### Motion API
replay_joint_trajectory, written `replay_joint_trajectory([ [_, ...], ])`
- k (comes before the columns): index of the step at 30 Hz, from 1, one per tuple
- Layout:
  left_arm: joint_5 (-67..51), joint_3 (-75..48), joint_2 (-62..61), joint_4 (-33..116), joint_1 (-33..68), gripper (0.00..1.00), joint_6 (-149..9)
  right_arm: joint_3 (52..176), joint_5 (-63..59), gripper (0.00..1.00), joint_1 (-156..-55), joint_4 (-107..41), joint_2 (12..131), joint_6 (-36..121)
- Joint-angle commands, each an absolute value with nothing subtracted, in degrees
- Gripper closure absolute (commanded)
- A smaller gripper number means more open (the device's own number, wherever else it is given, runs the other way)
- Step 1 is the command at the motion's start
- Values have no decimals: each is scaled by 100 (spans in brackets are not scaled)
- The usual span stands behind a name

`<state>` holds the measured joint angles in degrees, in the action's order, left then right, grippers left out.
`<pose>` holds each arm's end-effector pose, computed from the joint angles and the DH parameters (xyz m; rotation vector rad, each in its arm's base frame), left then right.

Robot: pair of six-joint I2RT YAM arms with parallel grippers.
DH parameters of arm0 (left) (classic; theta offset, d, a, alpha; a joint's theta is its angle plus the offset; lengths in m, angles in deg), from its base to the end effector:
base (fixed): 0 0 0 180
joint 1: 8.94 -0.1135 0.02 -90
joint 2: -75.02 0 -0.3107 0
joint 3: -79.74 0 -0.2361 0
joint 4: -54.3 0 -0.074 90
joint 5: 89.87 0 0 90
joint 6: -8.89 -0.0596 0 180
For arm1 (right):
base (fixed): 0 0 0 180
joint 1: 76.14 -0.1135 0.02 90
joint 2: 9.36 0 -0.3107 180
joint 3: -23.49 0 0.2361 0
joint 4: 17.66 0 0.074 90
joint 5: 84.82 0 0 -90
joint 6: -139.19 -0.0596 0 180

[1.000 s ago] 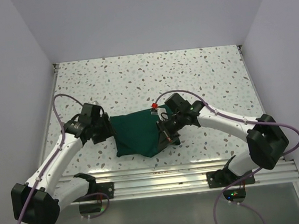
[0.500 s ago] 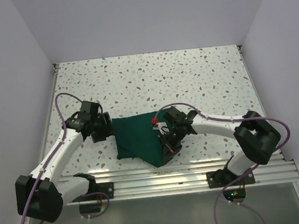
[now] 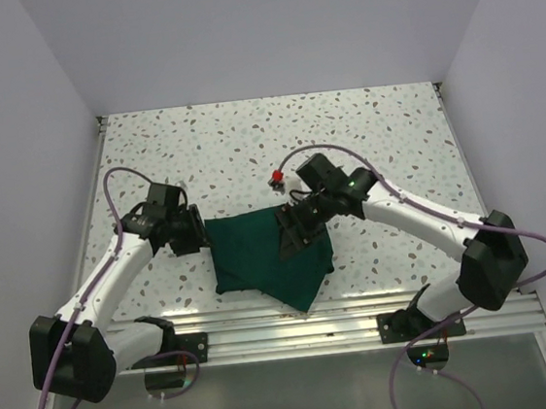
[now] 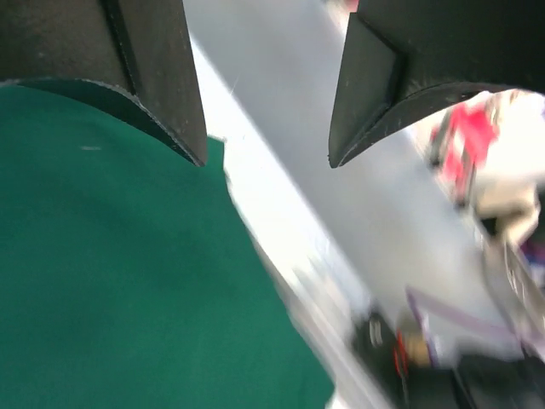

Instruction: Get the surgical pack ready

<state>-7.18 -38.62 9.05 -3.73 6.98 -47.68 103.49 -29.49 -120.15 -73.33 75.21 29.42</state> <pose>0.1813 -0.0596 0.2615 -0.3721 2.6972 -0.4376 0.1829 0.2238 0.2972 -0.8147 2.6882 1.1348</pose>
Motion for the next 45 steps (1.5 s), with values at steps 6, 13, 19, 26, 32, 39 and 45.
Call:
replay_joint_trajectory([
  [6, -1646, -3474, 551, 537, 609, 97, -4973, 10378, -3311, 86, -10270, -6791, 7535, 2633],
  [13, -2782, -3693, -161, 1865, 609, 100, -4622, 10352, -3999, 99, -9944, -5762, 8406, 2501],
  [19, -2327, -3746, -785, 1648, 513, 100, -4831, 9870, -4052, 100, -9427, -5744, 8810, 2817],
  [26, -1965, -3703, -795, 1200, 284, 100, -5165, 10270, -3448, 95, -9311, -6505, 9013, 3089],
  [32, -1764, -2973, 257, 269, 336, 71, -5500, 10703, -2971, 60, -9302, -7588, 8425, 3030],
  [39, -1034, -3104, 1349, -717, 951, 58, -5518, 9913, -2532, 38, -9302, -8212, 7467, 2722],
  [45, -594, -3307, 1965, -1491, 1031, 100, -4798, 8315, -2873, 84, -9311, -7741, 6430, 2002],
])
